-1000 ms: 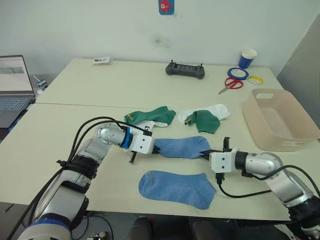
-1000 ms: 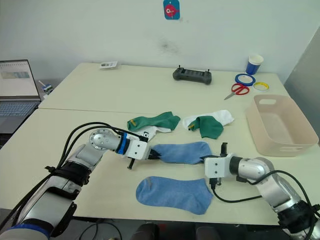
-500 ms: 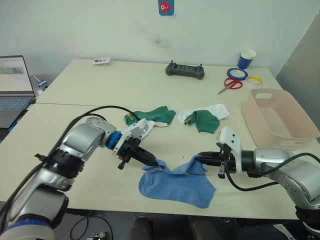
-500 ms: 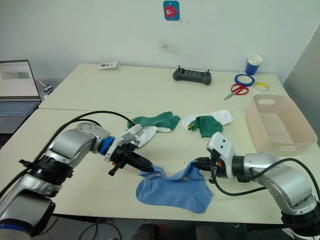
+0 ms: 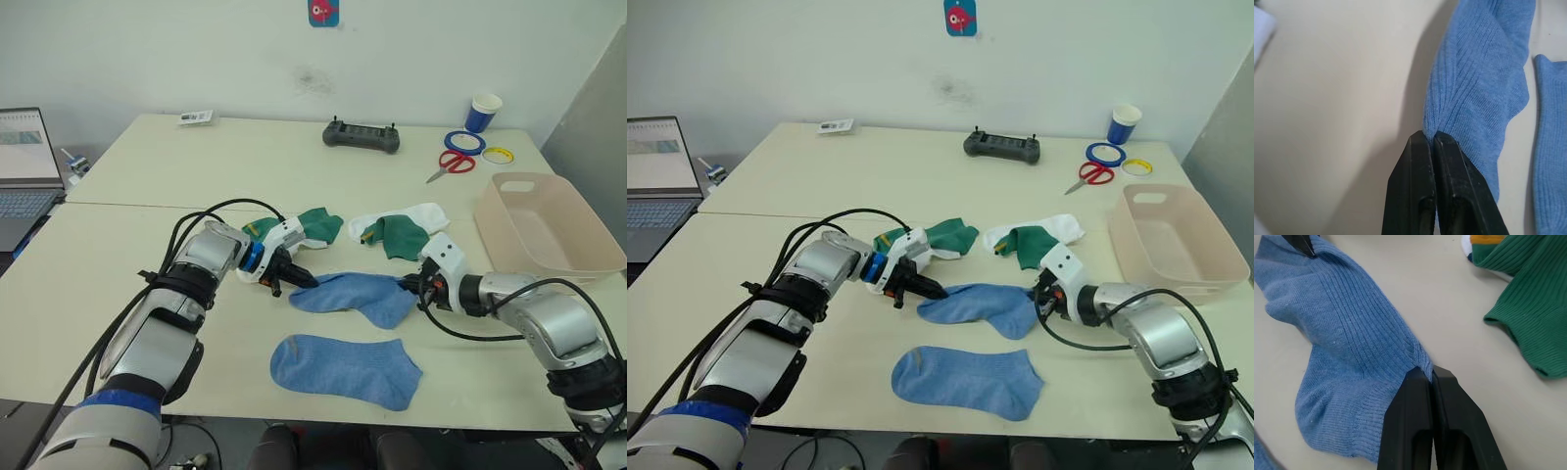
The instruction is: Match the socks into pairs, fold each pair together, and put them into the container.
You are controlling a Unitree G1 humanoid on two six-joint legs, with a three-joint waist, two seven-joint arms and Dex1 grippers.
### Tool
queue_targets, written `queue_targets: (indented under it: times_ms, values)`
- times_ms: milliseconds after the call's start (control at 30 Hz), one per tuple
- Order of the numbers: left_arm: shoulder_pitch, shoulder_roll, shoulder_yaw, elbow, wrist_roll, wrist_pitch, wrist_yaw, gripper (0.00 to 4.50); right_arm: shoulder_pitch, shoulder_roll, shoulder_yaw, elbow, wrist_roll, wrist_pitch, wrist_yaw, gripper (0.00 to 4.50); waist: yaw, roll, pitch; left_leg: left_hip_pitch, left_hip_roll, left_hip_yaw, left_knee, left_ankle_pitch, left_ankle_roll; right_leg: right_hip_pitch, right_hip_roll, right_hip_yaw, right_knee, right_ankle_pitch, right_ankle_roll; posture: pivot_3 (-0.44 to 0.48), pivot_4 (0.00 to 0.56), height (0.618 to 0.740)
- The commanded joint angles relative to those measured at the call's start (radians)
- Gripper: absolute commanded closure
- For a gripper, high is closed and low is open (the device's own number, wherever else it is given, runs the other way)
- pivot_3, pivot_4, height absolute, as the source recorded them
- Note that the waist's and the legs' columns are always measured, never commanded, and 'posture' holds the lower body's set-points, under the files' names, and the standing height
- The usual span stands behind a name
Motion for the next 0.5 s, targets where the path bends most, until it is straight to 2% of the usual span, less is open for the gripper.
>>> queue_targets:
  times_ms: [33, 167, 367, 500]
  values:
    - [-0.042, -0.017, 0.043, 0.028, 0.019, -0.030, -0.001, 4.50, -0.025, -0.012, 0.005, -0.014, -0.062, -0.077, -0.005, 3.40, 0.000, 0.000, 0.000, 0.000, 0.000, 0.000, 0.000, 0.000, 0.000, 0.000, 0.000, 0.000, 0.000, 0.000, 0.000, 0.000, 0.150, 0.740]
    - [-0.073, -0.034, 0.112, 0.042, 0.013, -0.076, 0.050, 3.51, -0.010, -0.016, -0.008, -0.041, -0.100, -0.120, -0.013, 2.01, 0.000, 0.000, 0.000, 0.000, 0.000, 0.000, 0.000, 0.000, 0.000, 0.000, 0.000, 0.000, 0.000, 0.000, 0.000, 0.000, 0.150, 0.740]
    - [-0.075, 0.011, 0.216, -0.021, -0.016, -0.039, 0.057, 1.60, 0.015, 0.003, -0.029, -0.105, -0.139, -0.144, -0.058, 0.00, -0.004, 0.000, 0.000, 0.000, 0.000, 0.000, 0.000, 0.000, 0.000, 0.000, 0.000, 0.000, 0.000, 0.000, 0.000, 0.000, 0.150, 0.740]
    - [0.013, 0.067, 0.285, -0.188, -0.044, 0.037, 0.108, 0.41, 0.046, 0.033, -0.074, -0.181, -0.138, -0.158, -0.099, 0.00, -0.013, 0.000, 0.000, 0.000, 0.000, -0.001, 0.000, 0.000, 0.000, 0.000, 0.000, 0.000, 0.001, 0.000, 0.000, 0.000, 0.150, 0.740]
